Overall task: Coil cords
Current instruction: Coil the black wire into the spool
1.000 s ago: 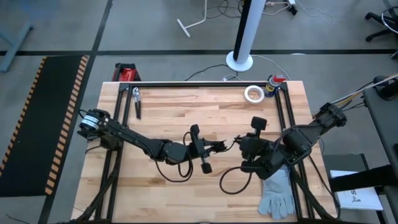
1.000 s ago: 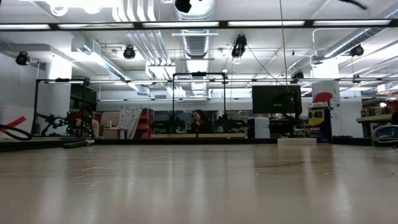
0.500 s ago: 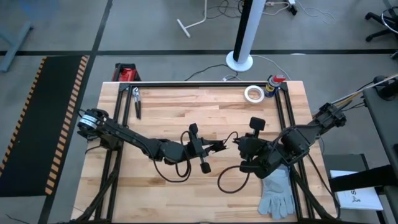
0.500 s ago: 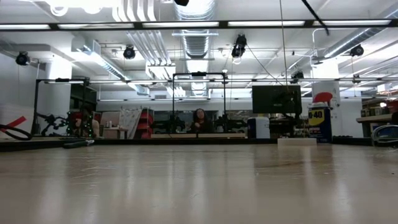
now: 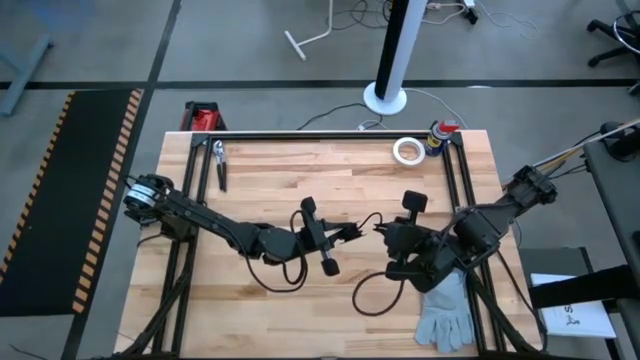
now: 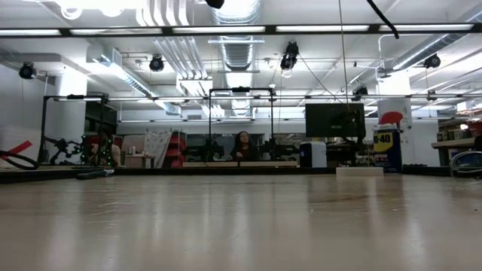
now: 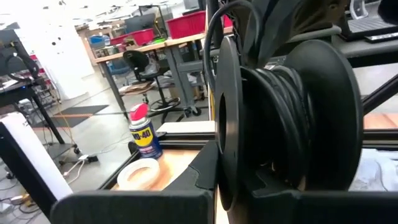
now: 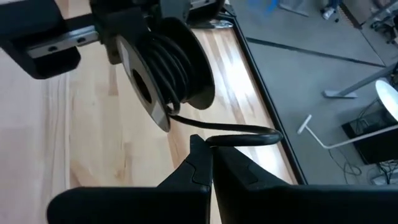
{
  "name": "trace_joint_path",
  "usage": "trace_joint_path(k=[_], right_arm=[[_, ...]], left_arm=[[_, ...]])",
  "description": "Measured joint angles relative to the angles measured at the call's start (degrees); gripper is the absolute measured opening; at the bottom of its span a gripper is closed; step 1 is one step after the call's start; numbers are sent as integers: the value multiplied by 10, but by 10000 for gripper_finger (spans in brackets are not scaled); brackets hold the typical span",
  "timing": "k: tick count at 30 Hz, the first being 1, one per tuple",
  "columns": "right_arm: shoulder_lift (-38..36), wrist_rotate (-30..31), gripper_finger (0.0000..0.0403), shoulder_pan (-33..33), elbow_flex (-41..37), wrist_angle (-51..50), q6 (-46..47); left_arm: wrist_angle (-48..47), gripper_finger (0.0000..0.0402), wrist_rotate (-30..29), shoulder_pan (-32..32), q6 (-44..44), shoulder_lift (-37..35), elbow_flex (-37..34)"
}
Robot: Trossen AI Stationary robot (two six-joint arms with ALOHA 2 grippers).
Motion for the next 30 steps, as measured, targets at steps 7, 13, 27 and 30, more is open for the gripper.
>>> trace_joint_path(k=[7, 13, 27, 30], right_arm=[[0, 12, 0, 25, 18, 24, -20], [1, 7, 0, 28, 26, 110, -104], [72, -146, 0, -50, 26, 264, -237], [93, -175, 0, -59, 26, 297, -264]], left_arm=[[-15, 0, -14, 2, -7, 0, 0], [-25, 0, -14, 9, -24, 2, 0], [-15, 0, -9, 20, -52, 20, -1], [-11, 0, -8, 20, -54, 20, -1]])
